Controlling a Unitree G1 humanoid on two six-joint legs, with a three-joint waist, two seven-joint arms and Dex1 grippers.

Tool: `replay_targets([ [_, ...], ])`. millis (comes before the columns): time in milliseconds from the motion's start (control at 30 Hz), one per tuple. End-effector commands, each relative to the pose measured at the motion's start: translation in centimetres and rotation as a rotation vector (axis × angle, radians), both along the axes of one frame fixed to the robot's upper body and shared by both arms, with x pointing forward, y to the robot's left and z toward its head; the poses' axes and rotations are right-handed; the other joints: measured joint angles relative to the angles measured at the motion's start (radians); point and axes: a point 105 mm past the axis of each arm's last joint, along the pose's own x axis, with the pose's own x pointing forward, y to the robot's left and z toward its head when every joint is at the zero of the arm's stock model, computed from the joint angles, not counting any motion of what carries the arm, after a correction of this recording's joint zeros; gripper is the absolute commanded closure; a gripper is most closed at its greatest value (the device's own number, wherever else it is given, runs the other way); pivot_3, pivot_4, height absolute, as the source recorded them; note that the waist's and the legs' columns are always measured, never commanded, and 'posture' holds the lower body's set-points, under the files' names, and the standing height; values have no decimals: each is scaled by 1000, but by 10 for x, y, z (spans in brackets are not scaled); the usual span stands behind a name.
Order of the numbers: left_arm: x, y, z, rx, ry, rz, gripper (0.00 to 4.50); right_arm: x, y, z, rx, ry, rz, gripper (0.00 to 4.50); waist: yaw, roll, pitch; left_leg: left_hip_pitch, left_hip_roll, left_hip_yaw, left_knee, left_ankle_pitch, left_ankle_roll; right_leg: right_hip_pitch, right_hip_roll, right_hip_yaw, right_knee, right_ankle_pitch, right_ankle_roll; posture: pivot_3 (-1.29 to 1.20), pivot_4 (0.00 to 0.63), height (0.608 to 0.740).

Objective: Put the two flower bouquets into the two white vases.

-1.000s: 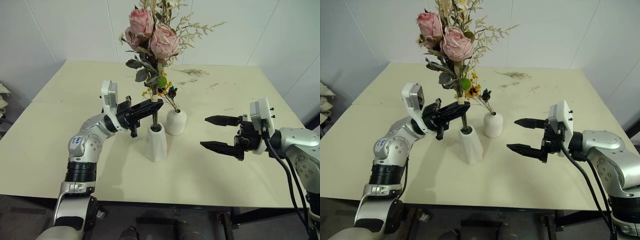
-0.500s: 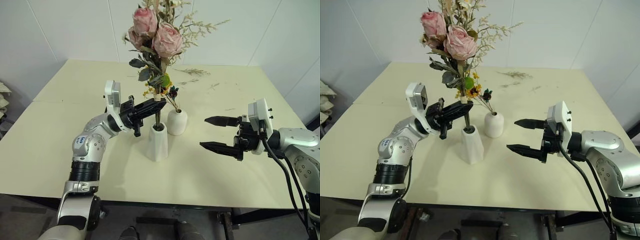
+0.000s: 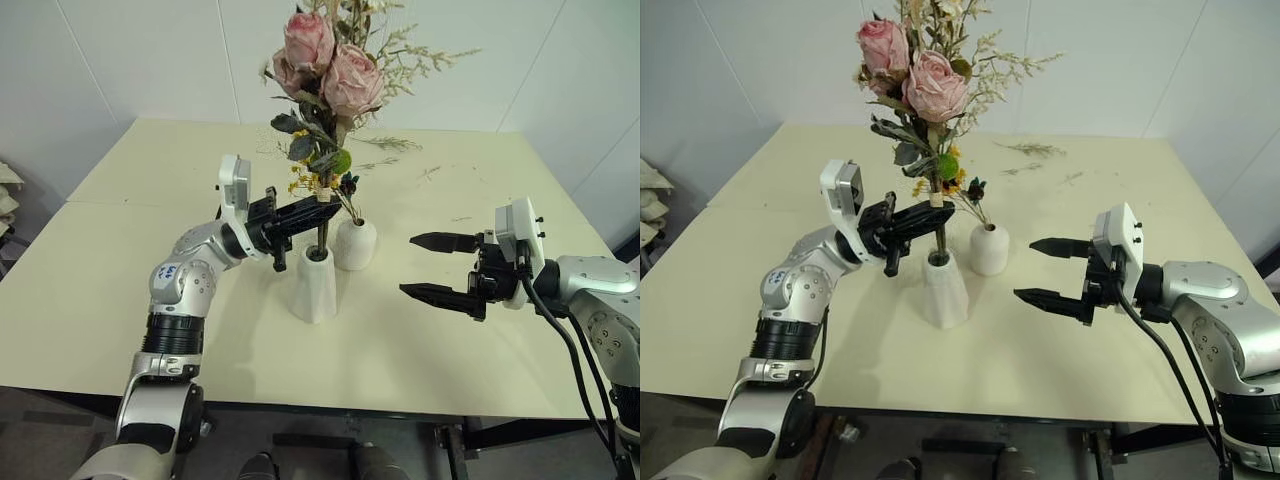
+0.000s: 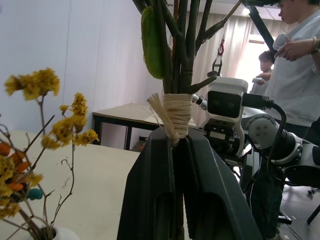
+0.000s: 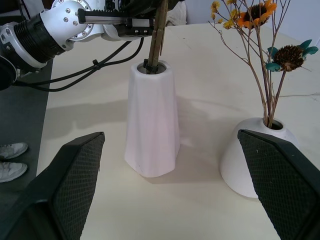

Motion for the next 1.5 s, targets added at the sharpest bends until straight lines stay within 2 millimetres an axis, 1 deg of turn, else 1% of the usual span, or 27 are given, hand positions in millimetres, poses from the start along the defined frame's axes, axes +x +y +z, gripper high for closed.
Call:
replay_targets([
  [33, -9, -5, 15, 0, -69, -25, 4478, -1, 1, 7, 7, -42, 1, 0, 0, 0, 0, 0, 0, 0, 0, 0, 0, 0, 0, 0, 0, 0, 0, 0, 150, 740],
  [200, -10, -5, 18, 2, -85, -16, 4478, -1, 1, 6, 9, -41, -3, 0, -2, 0, 0, 0, 0, 0, 0, 0, 0, 0, 0, 0, 0, 0, 0, 0, 150, 740],
  [300, -7, 0, 12, 24, -70, 7, 4478, -1, 1, 6, 11, -42, -7, 0, -2, 0, 0, 0, 0, 0, 0, 0, 0, 0, 0, 0, 0, 0, 0, 0, 150, 740],
  [433, -3, 5, 9, 29, -60, 37, 4478, 0, 1, 6, 12, -43, -13, 0, -1, 0, 0, 0, 0, 0, -1, 0, 0, 0, 0, 0, 0, 0, 0, 0, 150, 740],
  [700, 5, 8, -8, 43, 2, 55, 4478, 1, 2, 5, 18, -43, -14, 0, -1, 0, 0, 0, 0, 0, -1, -1, 0, 0, 0, 0, 0, 0, 1, 0, 150, 740],
  [800, 5, 7, -16, 68, 17, 48, 4478, 1, 2, 6, 19, -45, -15, 0, -1, 0, 0, 0, 0, 0, -1, -1, 0, 0, 0, 0, 0, 0, 1, 0, 150, 740],
  [933, 5, 9, -22, 88, 30, 53, 4478, 1, 2, 6, 19, -46, -18, 0, -2, 0, 0, 0, 0, 0, -1, -1, 0, 0, 0, 0, 0, 0, 1, 0, 150, 740],
  [1200, 2, 11, -40, 172, 41, 56, 4478, 0, 2, 6, 22, -46, -19, 0, -1, 0, 0, 0, 0, 0, -1, -1, 0, 0, 0, 0, 0, 0, 0, 0, 150, 740],
  [1333, 1, 12, -42, 181, 40, 56, 4478, 1, 2, 6, 20, -47, -20, 0, -2, 0, 0, 0, 0, 0, -1, -1, 0, 0, 0, 0, -1, 0, 0, 0, 150, 740],
  [1367, 0, 12, -42, 183, 40, 55, 3963, 1, 2, 6, 19, -47, -20, 0, -2, 0, 0, 0, 0, 0, -1, -1, 0, 0, 0, 0, -1, 0, 0, 0, 150, 740],
  [1400, -1, 12, -42, 186, 39, 53, 3789, 0, 2, 6, 19, -47, -20, 0, -2, 0, 0, 0, 0, 0, -1, -1, 0, 0, 0, 0, -1, 0, 0, 0, 150, 740],
  [1467, -4, 13, -42, 199, 35, 46, 3282, 0, 1, 6, 18, -47, -21, 0, -2, 0, 0, 0, 0, 0, -1, -1, 0, 0, 0, 0, -1, 0, 0, 0, 150, 740],
  [1500, -5, 14, -41, 204, 32, 43, 2939, 1, 1, 6, 18, -47, -21, 0, -2, 0, 0, 0, 0, 0, -1, -1, 0, 0, 0, 0, -1, 0, 0, 0, 150, 740],
])
